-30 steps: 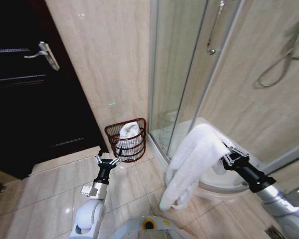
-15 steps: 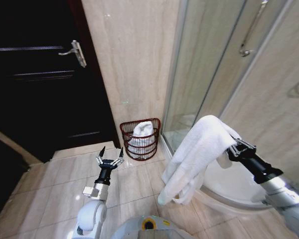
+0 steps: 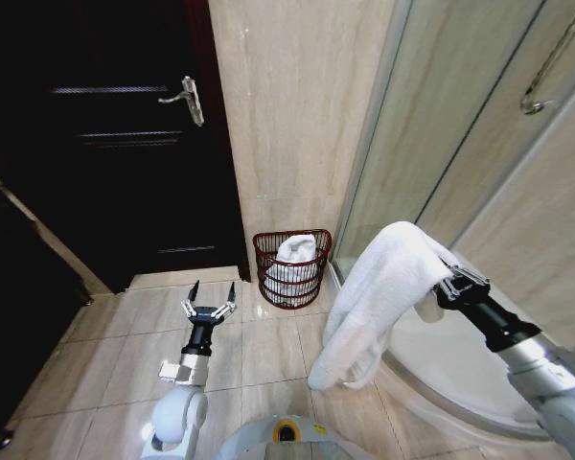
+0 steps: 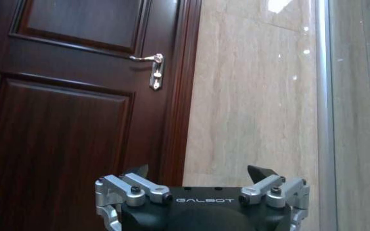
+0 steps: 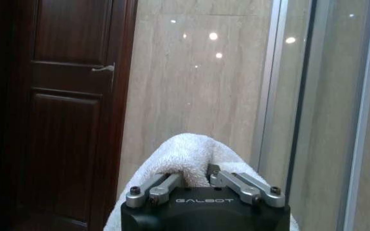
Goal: Discard the used towel into the hamper.
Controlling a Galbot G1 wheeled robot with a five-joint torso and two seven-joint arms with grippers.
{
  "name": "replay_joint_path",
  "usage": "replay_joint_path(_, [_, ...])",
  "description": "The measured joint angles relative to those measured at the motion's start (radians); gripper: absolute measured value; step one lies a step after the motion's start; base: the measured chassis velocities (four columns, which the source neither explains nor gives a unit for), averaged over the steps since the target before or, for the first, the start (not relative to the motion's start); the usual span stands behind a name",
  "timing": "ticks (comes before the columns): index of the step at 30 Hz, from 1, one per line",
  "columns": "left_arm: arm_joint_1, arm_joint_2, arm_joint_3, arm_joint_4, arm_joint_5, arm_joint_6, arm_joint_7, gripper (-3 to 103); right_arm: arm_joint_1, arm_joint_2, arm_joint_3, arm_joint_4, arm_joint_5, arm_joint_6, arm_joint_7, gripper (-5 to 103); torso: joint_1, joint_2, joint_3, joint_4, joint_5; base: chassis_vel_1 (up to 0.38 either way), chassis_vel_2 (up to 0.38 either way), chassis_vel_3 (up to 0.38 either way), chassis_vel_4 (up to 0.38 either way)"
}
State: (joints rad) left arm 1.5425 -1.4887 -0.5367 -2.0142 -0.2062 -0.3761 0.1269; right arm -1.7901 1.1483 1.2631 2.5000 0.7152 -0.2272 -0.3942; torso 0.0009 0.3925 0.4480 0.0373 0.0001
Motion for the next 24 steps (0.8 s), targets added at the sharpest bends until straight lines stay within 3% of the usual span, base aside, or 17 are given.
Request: replay_joint_path(24, [0.009, -0.002, 0.012, -0.014, -0.010, 0.022, 0.002, 100, 0.016, -0.024, -0.003, 0.000, 0.004, -0.005, -0.003, 11, 0.047, 0.097, 0.050, 0.0002, 0.0000, 0.000, 0.000, 0.000, 0.000])
